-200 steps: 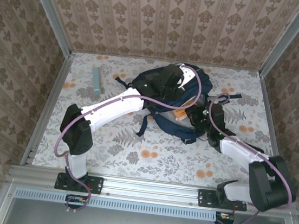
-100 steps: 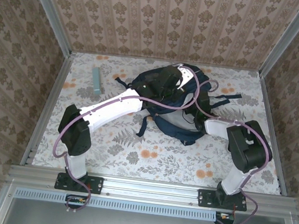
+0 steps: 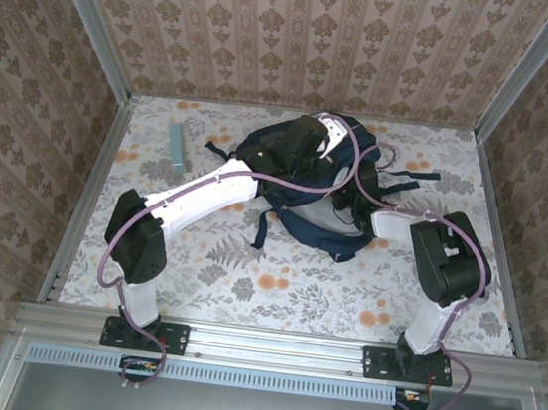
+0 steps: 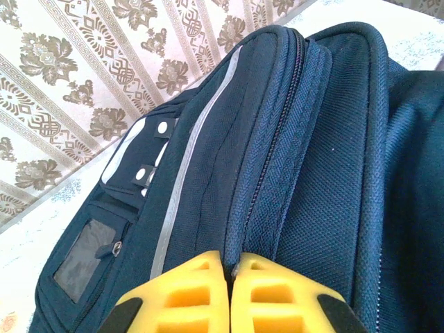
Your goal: Pack the student bag
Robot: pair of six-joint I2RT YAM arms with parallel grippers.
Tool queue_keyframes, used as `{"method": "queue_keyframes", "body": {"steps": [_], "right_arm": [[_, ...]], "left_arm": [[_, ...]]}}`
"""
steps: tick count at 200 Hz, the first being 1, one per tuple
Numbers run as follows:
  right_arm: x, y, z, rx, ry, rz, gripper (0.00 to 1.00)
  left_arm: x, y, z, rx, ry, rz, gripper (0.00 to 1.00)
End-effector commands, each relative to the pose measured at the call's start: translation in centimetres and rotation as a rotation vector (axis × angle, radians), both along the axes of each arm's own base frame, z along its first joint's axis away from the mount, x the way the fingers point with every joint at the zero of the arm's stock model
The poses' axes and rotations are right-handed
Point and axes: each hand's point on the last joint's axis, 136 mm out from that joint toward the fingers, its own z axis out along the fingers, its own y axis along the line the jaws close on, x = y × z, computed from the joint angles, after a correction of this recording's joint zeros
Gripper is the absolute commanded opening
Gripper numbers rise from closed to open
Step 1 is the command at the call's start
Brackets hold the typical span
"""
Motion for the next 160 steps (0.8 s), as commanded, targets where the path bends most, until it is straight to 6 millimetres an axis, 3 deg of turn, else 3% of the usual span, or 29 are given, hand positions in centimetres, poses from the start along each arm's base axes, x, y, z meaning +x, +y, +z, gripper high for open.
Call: {"method": "queue_keyframes", "body": {"steps": [1,50,68,82,120,144,160], "right_arm": [[-1.8,-1.6,1.5,0.005,-0.008,-0.006,0.72],[-6.6,-4.1,0.7,0.008,0.052,-0.004,0.61],[-8.9,-5.8,0.0,-0.063,0.109,-0.018,0.59],[-10.7,-7.5,1.0,-0.164,0.122,-0.032,0.6],[-15.0,-11.5,1.9,-0.436,0.183,-0.038,0.63],[-16.8,-12.3,2.7,-0.502,0.187,-0.018,0.63],[-17.4,-12.3,3.7,-0.535,0.165,0.003,0.61]], "left_arm": [[0.7,0.4,6.4,-0.178,-0.095,0.027,0.0],[1.5,0.9,4.7,-0.161,-0.065,0.036,0.0],[1.7,1.3,3.4,-0.148,-0.04,0.038,0.0],[1.8,1.4,2.2,-0.154,0.008,0.015,0.0],[1.9,-1.2,0.3,-0.215,0.152,-0.114,0.0],[1.6,-4.1,0.2,-0.264,0.217,-0.216,0.0],[2.1,-5.2,-0.1,-0.292,0.254,-0.238,0.09]]}}
